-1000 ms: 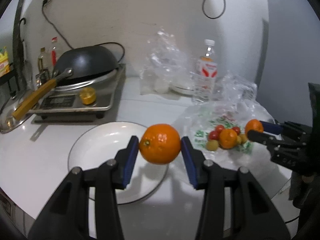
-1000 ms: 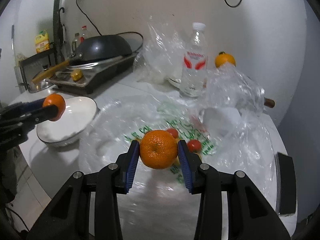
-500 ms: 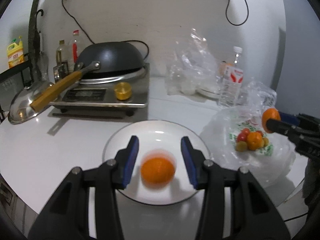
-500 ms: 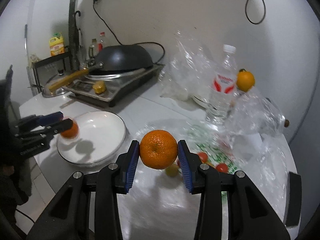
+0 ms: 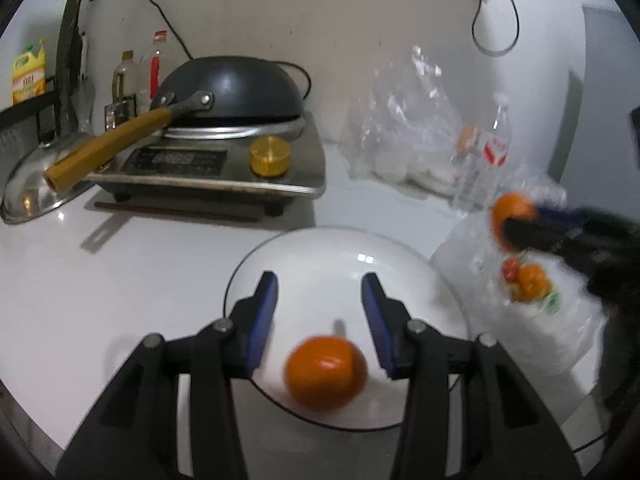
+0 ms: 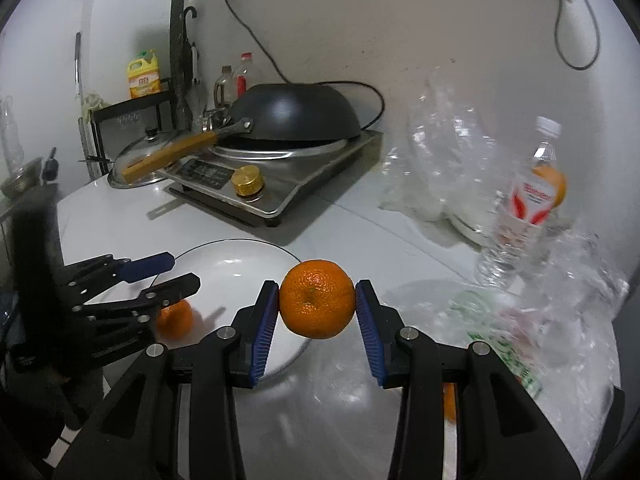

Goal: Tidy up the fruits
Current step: 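Carry the orange to the white plate and open the left tool while the right tool carries its orange, then lower the held orange onto the white plate and open the right tool, then move both tools back to the fruits on the plastic bag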

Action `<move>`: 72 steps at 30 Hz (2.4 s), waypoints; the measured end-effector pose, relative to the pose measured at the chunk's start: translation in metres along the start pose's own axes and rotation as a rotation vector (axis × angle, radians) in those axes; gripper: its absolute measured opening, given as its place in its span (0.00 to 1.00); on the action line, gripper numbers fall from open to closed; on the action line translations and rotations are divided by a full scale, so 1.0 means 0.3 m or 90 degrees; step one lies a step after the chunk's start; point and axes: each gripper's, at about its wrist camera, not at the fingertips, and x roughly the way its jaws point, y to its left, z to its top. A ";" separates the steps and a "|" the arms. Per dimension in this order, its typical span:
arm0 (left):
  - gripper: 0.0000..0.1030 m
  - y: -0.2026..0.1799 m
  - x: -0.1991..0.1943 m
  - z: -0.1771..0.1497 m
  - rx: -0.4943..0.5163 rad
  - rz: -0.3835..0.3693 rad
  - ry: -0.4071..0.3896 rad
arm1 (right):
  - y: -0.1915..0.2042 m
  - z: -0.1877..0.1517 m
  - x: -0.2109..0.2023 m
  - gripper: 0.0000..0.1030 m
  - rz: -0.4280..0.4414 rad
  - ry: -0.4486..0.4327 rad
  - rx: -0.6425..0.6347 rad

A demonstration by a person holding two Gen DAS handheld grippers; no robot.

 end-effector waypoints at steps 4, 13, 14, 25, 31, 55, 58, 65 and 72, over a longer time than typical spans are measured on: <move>0.46 0.050 -0.039 0.019 -0.003 0.046 -0.024 | 0.066 0.029 0.076 0.41 0.025 0.019 -0.019; 0.69 0.204 -0.120 0.017 -0.020 0.088 -0.053 | 0.209 0.072 0.222 0.41 0.078 0.061 -0.028; 0.69 0.225 -0.128 0.015 -0.035 0.082 -0.057 | 0.223 0.074 0.233 0.41 0.081 0.064 -0.031; 0.69 0.300 -0.113 -0.023 -0.027 0.120 -0.028 | 0.316 0.069 0.337 0.41 0.110 0.105 -0.038; 0.69 0.329 -0.123 -0.037 -0.056 0.125 -0.012 | 0.317 0.064 0.353 0.41 0.122 0.116 -0.023; 0.69 0.014 -0.227 -0.001 -0.017 0.097 -0.050 | 0.053 -0.001 -0.049 0.74 -0.003 -0.053 0.006; 0.69 -0.056 -0.235 0.005 0.001 0.081 -0.061 | -0.010 -0.025 -0.103 0.77 -0.028 -0.061 0.015; 0.69 -0.227 -0.223 0.010 0.033 0.040 -0.065 | -0.137 -0.093 -0.220 0.77 -0.101 -0.070 0.032; 0.69 -0.351 -0.185 0.006 0.050 0.015 -0.052 | -0.263 -0.175 -0.281 0.77 -0.143 -0.053 0.064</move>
